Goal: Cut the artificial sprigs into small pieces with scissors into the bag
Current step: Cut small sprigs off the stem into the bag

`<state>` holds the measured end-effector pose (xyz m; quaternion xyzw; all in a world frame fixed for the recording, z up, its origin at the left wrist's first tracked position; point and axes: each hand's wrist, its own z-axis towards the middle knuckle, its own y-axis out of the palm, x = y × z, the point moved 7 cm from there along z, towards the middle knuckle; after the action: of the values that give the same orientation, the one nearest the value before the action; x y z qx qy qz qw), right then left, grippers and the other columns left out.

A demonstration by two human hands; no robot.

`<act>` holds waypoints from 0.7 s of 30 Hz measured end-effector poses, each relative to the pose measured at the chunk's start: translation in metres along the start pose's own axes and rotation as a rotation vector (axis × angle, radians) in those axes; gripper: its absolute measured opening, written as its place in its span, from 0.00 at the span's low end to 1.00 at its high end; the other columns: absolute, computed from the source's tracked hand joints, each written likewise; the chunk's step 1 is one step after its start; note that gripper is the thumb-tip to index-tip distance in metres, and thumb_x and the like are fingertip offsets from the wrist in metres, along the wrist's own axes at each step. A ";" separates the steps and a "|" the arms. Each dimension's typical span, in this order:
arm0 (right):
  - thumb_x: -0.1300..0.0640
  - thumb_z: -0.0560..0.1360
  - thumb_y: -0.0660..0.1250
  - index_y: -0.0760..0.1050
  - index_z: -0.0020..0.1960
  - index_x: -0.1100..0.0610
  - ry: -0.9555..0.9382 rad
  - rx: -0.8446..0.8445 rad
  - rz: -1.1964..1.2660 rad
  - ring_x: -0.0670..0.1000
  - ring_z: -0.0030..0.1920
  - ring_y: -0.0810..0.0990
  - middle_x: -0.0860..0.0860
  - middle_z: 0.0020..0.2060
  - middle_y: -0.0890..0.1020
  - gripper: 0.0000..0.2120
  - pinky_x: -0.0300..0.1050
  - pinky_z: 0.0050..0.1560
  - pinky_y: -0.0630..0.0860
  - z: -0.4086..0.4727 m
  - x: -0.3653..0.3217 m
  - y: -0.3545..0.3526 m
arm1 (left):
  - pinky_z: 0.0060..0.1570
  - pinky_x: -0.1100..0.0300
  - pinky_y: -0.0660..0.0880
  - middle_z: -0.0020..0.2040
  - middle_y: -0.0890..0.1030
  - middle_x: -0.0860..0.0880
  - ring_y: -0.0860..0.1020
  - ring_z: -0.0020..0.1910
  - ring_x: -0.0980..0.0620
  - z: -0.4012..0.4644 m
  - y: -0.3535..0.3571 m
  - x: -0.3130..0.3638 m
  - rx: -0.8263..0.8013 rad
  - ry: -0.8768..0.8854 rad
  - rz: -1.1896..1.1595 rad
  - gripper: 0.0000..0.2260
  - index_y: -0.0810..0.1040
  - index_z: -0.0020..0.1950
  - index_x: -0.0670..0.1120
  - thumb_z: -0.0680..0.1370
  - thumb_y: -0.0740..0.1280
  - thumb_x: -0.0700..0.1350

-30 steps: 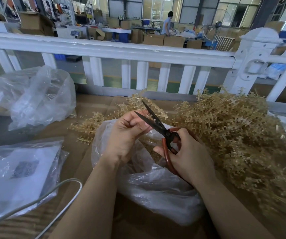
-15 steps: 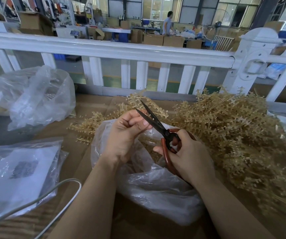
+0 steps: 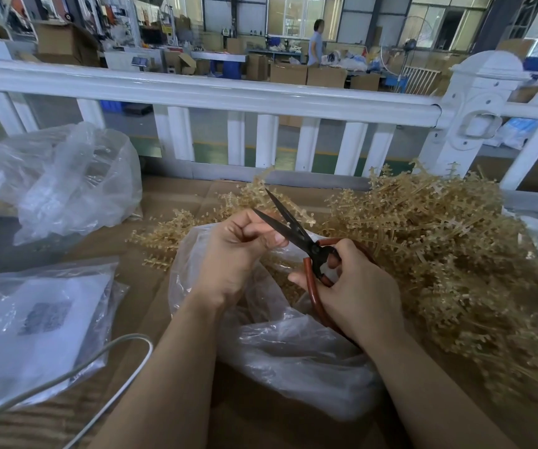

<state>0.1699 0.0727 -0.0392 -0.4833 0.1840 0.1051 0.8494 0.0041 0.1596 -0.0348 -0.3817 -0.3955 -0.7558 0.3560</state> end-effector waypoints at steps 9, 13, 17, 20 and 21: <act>0.15 0.63 0.51 0.65 0.48 0.41 0.003 0.010 -0.040 0.38 0.36 0.72 0.35 0.37 0.74 0.32 0.31 0.31 0.59 0.000 -0.002 -0.001 | 0.49 0.56 0.80 0.37 0.83 0.45 0.80 0.39 0.49 0.000 0.002 0.001 -0.050 -0.008 -0.055 0.05 0.83 0.39 0.44 0.71 0.73 0.34; 0.16 0.65 0.54 0.64 0.46 0.41 -0.006 0.025 -0.044 0.33 0.33 0.68 0.35 0.35 0.72 0.29 0.30 0.31 0.58 -0.001 -0.003 -0.003 | 0.48 0.58 0.79 0.38 0.82 0.44 0.80 0.39 0.49 -0.002 0.002 0.000 -0.042 -0.027 -0.055 0.03 0.79 0.43 0.37 0.70 0.71 0.33; 0.16 0.64 0.53 0.64 0.45 0.42 -0.004 0.012 -0.025 0.34 0.34 0.69 0.35 0.35 0.72 0.30 0.31 0.31 0.59 -0.002 -0.003 -0.003 | 0.53 0.57 0.79 0.44 0.83 0.46 0.82 0.45 0.51 -0.004 0.002 -0.005 -0.054 -0.189 -0.167 0.05 0.79 0.46 0.41 0.72 0.72 0.38; 0.15 0.63 0.51 0.64 0.46 0.41 -0.001 -0.001 -0.007 0.35 0.35 0.71 0.36 0.36 0.74 0.31 0.32 0.31 0.61 -0.001 -0.002 -0.001 | 0.50 0.59 0.79 0.43 0.82 0.48 0.81 0.43 0.54 -0.006 0.000 -0.006 -0.020 -0.263 -0.243 0.06 0.79 0.48 0.43 0.74 0.71 0.44; 0.14 0.63 0.51 0.64 0.46 0.41 0.001 -0.004 0.003 0.35 0.35 0.73 0.36 0.36 0.74 0.32 0.32 0.31 0.62 0.000 -0.002 -0.001 | 0.50 0.60 0.79 0.44 0.82 0.48 0.81 0.43 0.54 -0.006 0.001 -0.006 -0.023 -0.269 -0.246 0.08 0.79 0.50 0.42 0.75 0.68 0.45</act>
<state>0.1682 0.0721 -0.0380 -0.4849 0.1850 0.1062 0.8482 0.0060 0.1552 -0.0423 -0.4320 -0.4744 -0.7404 0.2004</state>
